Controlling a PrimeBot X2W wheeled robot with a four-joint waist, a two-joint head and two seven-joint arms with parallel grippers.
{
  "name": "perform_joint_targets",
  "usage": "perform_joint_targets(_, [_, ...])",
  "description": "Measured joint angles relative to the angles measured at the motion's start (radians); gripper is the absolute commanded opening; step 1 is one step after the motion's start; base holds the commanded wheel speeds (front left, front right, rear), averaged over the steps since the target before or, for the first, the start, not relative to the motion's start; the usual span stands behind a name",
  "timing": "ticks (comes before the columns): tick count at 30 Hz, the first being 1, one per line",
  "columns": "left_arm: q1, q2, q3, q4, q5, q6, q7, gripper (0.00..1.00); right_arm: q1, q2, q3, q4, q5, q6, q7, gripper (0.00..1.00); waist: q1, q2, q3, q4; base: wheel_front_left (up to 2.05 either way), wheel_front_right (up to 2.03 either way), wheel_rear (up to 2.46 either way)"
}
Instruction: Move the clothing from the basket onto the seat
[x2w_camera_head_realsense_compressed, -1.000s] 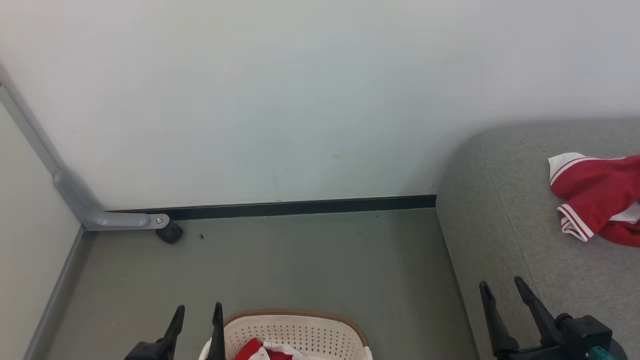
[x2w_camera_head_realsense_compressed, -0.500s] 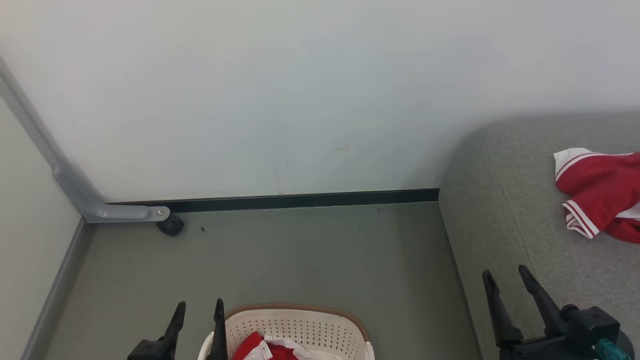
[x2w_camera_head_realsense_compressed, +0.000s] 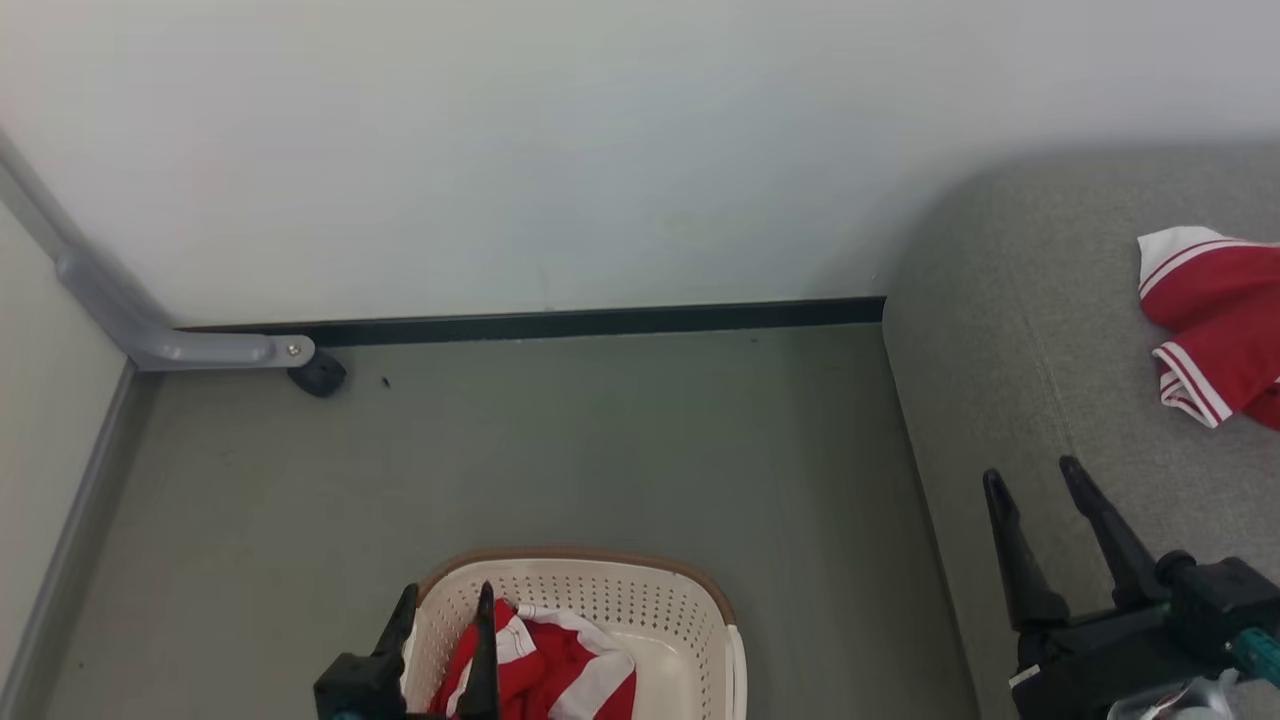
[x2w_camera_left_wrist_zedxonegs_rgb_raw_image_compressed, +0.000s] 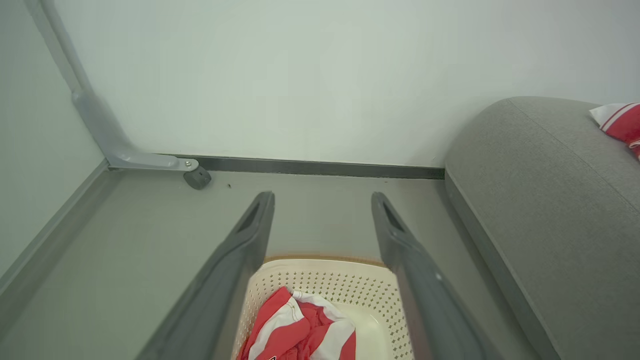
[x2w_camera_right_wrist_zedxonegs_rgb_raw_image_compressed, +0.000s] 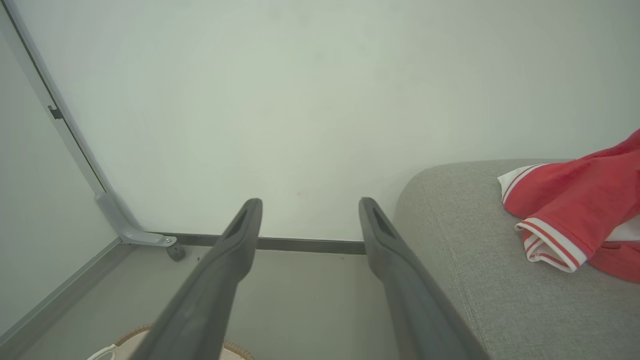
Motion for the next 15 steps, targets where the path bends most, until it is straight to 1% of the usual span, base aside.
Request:
perform_joint_targets(6, [-0.076, -0.014, -0.036, 0.081, 0.026, 0.000, 0.022, 1.00, -0.040, -0.021, -0.013, -0.053, -0.004, -0.001, 0.018, 1.00, 0.0000, 0.0000, 0.079, -0.013, 0.00, 0.00, 0.00])
perform_joint_targets(8, [-0.097, -0.016, -0.042, 0.113, 0.026, 0.000, 0.030, 1.00, -0.051, -0.026, -0.017, -0.073, -0.011, -0.008, 0.023, 1.00, 0.0001, 0.0000, 0.106, -0.019, 0.00, 0.00, 0.00])
perform_joint_targets(13, [-0.153, -0.017, -0.051, 0.198, 0.035, 0.000, 0.053, 1.00, -0.099, -0.030, -0.028, -0.124, -0.011, -0.010, 0.032, 1.00, 0.0001, 0.0000, 0.176, -0.040, 0.00, 0.00, 0.00])
perform_joint_targets(15, [-0.176, -0.018, -0.057, 0.231, 0.037, 0.000, 0.063, 1.00, -0.111, -0.030, -0.034, -0.146, -0.011, -0.017, 0.034, 1.00, 0.0001, 0.0000, 0.204, -0.051, 0.00, 0.00, 0.00])
